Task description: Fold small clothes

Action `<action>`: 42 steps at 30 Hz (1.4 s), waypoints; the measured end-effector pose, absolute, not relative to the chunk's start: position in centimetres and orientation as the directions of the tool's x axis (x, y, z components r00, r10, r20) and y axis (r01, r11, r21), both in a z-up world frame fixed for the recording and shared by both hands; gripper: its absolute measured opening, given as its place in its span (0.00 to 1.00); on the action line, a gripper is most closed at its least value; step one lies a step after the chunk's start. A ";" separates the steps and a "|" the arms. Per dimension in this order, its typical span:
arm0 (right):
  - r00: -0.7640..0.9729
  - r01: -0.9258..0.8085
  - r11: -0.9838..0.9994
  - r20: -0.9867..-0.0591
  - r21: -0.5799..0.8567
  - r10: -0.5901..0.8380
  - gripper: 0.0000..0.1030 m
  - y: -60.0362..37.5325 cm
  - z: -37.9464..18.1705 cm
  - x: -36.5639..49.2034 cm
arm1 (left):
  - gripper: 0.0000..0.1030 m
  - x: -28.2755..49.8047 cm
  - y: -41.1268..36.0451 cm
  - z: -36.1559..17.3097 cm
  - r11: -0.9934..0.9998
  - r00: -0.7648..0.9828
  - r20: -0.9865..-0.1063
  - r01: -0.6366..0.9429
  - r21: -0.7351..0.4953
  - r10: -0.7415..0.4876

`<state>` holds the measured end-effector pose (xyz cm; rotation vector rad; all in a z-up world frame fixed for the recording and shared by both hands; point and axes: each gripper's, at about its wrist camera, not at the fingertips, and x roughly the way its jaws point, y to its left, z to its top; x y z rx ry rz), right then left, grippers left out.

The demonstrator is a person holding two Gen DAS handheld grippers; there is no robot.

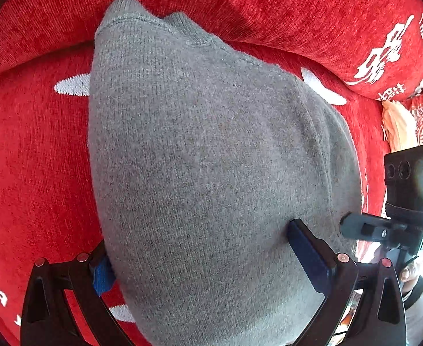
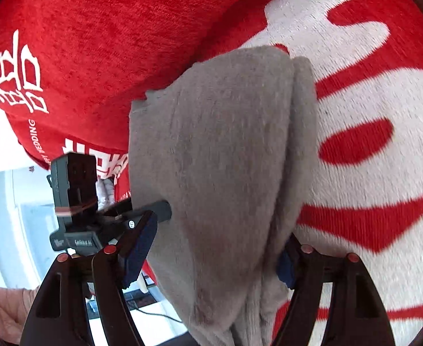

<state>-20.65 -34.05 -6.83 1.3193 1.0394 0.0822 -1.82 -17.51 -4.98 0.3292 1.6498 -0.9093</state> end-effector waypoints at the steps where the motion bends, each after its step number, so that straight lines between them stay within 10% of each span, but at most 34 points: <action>1: 0.576 0.498 0.306 -0.574 0.811 0.582 0.74 -34.0 -6.8 -20.7 | 1.00 -1.9 -17.5 -4.9 0.656 -0.290 -0.924 0.651 -0.382 -0.250; 4: 0.549 0.543 0.315 -0.613 0.778 0.567 0.37 -33.6 -6.7 -21.1 | 0.88 -2.2 -17.1 -4.0 0.654 -0.252 -0.933 0.665 -0.361 -0.258; 10: 0.622 0.495 0.245 -0.536 0.834 0.571 0.31 -32.5 -4.9 -21.4 | 0.45 -3.1 -16.3 -0.8 0.611 -0.196 -0.934 0.713 -0.344 -0.297; 30: 0.566 0.418 0.250 -0.465 0.874 0.681 0.31 -18.2 -1.1 -17.6 | 0.44 -1.4 0.4 4.4 0.692 -0.146 -0.937 0.641 -0.333 -0.317; 42: 0.384 0.607 0.547 -0.815 0.577 0.433 0.54 -19.0 1.4 -18.0 | 0.44 1.8 8.5 4.0 0.808 0.003 -0.970 0.554 -0.200 -0.242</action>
